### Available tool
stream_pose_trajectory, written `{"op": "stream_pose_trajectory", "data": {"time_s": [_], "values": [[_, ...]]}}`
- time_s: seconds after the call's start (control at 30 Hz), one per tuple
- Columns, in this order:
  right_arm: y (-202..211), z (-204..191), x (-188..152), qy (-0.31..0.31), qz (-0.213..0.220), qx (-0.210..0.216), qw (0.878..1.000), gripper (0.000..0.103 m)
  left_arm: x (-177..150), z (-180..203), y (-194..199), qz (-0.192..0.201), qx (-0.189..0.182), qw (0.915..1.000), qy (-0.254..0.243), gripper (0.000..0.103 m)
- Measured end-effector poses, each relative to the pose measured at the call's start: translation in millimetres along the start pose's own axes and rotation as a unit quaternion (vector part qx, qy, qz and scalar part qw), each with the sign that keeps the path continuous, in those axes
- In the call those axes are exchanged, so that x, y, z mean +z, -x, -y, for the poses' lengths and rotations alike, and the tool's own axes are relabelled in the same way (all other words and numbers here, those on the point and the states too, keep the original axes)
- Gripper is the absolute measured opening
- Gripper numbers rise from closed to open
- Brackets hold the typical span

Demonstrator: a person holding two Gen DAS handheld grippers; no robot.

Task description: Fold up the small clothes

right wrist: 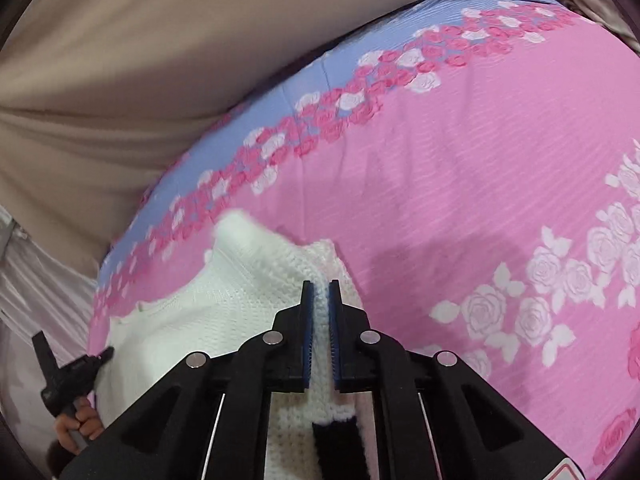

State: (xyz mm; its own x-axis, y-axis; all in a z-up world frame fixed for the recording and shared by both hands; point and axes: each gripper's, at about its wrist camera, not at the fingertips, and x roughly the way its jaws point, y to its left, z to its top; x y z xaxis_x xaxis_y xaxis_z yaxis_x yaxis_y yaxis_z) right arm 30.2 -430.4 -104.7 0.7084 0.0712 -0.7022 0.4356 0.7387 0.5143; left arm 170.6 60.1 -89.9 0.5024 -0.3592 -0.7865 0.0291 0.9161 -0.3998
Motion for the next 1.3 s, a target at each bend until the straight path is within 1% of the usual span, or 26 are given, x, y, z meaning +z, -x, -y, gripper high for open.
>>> {"op": "stream_pose_trajectory", "data": {"time_s": [0.03,0.1,0.13,0.17,0.2,0.27,0.37,0.43,0.47,0.5,0.53,0.57,0.63,0.73,0.83,0.9,0.93,0.97,1.0,1.03,1.1,1.13,1.17,1.2,1.27,1.3], "values": [[13.0,-4.3,1.0,0.002,0.008,0.004,1.000,0.014,-0.7,-2.2,14.7,0.009,-0.009,0.9999,0.009,0.012],[44.6,-10.9,-3.1,0.014,0.030,0.001,0.999,0.025,-14.5,-11.1,42.9,0.016,0.004,0.9998,0.006,0.027],[59.0,-10.7,-9.6,0.015,0.028,0.002,0.999,0.046,-23.8,-17.1,54.5,0.015,0.005,0.9999,0.005,0.029],[72.7,-7.8,-20.8,0.012,0.021,0.008,1.000,0.060,-40.4,-27.6,69.6,0.008,0.010,0.9998,0.011,0.036],[83.6,-2.6,-36.6,0.011,0.007,0.016,1.000,0.060,-56.0,-37.1,79.3,0.000,0.015,0.9997,0.021,0.048],[90.5,5.6,-67.0,0.020,-0.031,0.010,0.999,0.063,-92.3,-58.0,89.4,-0.024,0.027,0.9977,0.058,0.058],[82.7,26.4,-117.2,-0.012,-0.098,0.004,0.995,0.063,-125.8,-71.3,79.0,-0.054,0.023,0.9926,0.107,0.059],[75.0,30.2,-129.3,-0.042,-0.102,0.021,0.994,0.064,-131.4,-67.6,75.1,-0.032,0.025,0.9923,0.117,0.057],[74.4,26.2,-129.0,-0.045,-0.084,0.028,0.995,0.057,-128.4,-61.6,71.0,-0.028,0.018,0.9933,0.111,0.043],[72.2,22.1,-126.9,-0.047,-0.081,0.032,0.995,0.047,-124.5,-58.4,66.7,-0.038,0.017,0.9932,0.109,0.020],[70.1,17.1,-121.5,-0.052,-0.077,0.038,0.995,0.013,-119.4,-56.4,65.3,-0.046,0.009,0.9927,0.111,0.018],[72.2,14.2,-116.5,-0.057,-0.073,0.046,0.995,0.012,-112.3,-54.2,71.6,-0.046,0.005,0.9928,0.111,0.015],[95.7,10.6,-103.3,-0.059,-0.029,0.059,0.996,0.010,-107.0,-52.4,88.5,-0.035,0.007,0.9950,0.093,0.013],[130.9,15.8,-98.8,-0.038,-0.012,0.043,0.998,0.008,-116.9,-64.3,110.3,-0.047,0.016,0.9955,0.081,0.012],[135.0,40.2,-123.4,-0.040,-0.045,0.002,0.998,0.008,-147.4,-81.5,99.9,-0.095,0.041,0.9911,0.083,0.012],[113.4,64.3,-150.0,-0.064,-0.098,-0.021,0.993,0.009,-160.0,-78.0,98.5,-0.079,0.047,0.9929,0.075,0.015],[108.5,68.5,-156.5,-0.070,-0.104,-0.016,0.992,0.009,-156.9,-69.7,102.9,-0.076,0.046,0.9939,0.066,0.015],[111.9,70.1,-157.0,-0.078,-0.093,-0.015,0.992,0.016,-152.1,-64.0,107.9,-0.075,0.038,0.9945,0.062,0.018],[115.0,68.5,-151.0,-0.090,-0.100,-0.021,0.991,0.022,-143.4,-56.4,116.5,-0.067,0.032,0.9958,0.053,0.020],[122.7,64.8,-143.6,-0.093,-0.095,-0.024,0.991,0.024,-135.3,-49.8,124.2,-0.053,0.032,0.9973,0.040,0.022],[140.6,43.7,-121.4,-0.042,-0.059,-0.028,0.997,0.031,-104.9,-27.3,142.8,0.006,0.037,0.9993,-0.006,0.040],[146.0,31.4,-111.3,-0.010,-0.041,-0.039,0.998,0.039,-95.1,-21.4,144.3,0.020,0.038,0.9990,-0.013,0.053],[149.0,14.5,-97.0,0.030,-0.017,-0.049,0.998,0.047,-78.5,-11.8,141.3,0.037,0.028,0.9987,-0.023,0.064],[147.8,5.7,-87.4,0.051,-0.005,-0.047,0.998,0.050,-66.8,-4.5,133.0,0.039,0.018,0.9986,-0.031,0.075],[130.3,-14.4,-65.7,0.090,0.006,-0.034,0.995,0.060,-47.4,12.0,96.5,0.027,0.015,0.9985,-0.044,0.079],[113.2,-24.5,-56.0,0.110,0.005,-0.034,0.993,0.060,-42.1,15.6,77.0,0.017,0.015,0.9987,-0.046,0.079]]}}
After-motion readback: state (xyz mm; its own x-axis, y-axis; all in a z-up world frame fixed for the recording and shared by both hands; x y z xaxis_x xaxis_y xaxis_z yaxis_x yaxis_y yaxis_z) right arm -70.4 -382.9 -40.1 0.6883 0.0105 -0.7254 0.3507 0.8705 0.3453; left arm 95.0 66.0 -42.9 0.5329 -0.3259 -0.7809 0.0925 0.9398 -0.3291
